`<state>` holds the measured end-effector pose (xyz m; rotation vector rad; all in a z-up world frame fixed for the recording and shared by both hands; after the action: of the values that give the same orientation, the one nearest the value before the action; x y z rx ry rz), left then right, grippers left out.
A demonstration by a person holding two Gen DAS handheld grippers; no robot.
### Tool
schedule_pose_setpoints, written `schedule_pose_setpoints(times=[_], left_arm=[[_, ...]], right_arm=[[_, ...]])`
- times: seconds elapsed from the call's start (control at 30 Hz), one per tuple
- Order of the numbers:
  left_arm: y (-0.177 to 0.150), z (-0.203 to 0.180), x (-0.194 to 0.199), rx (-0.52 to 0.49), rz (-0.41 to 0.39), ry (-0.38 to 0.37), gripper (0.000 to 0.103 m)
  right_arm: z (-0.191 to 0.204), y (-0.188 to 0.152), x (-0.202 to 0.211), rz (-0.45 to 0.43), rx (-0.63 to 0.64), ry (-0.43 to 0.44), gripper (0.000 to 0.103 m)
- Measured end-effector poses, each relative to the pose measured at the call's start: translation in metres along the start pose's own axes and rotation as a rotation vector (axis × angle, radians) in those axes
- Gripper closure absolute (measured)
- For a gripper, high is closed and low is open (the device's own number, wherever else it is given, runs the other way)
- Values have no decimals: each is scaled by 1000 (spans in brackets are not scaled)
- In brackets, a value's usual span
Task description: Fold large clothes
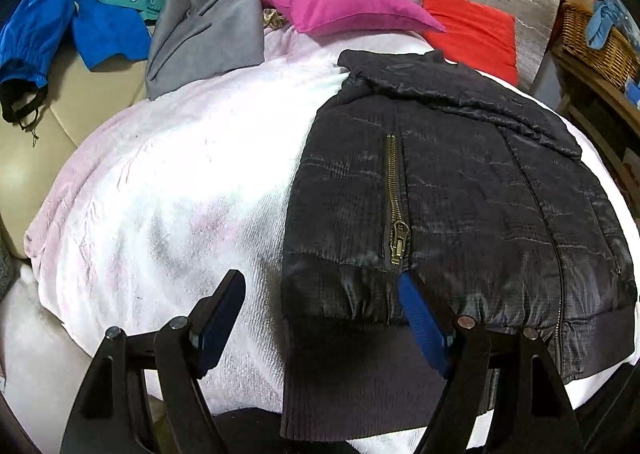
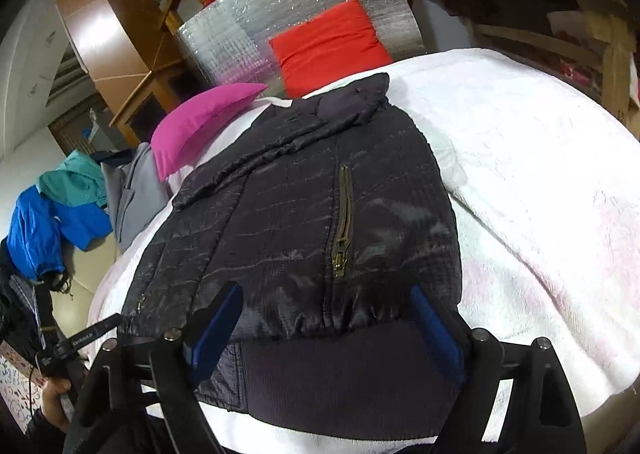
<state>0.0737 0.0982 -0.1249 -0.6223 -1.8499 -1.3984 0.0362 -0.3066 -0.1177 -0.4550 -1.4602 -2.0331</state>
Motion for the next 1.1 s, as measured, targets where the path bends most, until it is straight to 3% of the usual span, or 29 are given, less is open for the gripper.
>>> schedule_pose_setpoints(times=[1.1], left_arm=[[-7, 19, -12, 127, 87, -84, 24]], right_arm=[[-52, -9, 12, -86, -318, 142, 15]])
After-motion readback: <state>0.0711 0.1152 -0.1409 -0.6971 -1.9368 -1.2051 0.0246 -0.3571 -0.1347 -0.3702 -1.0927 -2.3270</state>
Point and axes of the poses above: each gripper's, at about its wrist camera, not at the fingertips, and x roughly against the way its jaws point, z to its left, y to its top, the point moved 4 cm from there along -x, roughly the way its jaws point, and after that the axes turned 10 degrees about x, right-handed, at the moved point
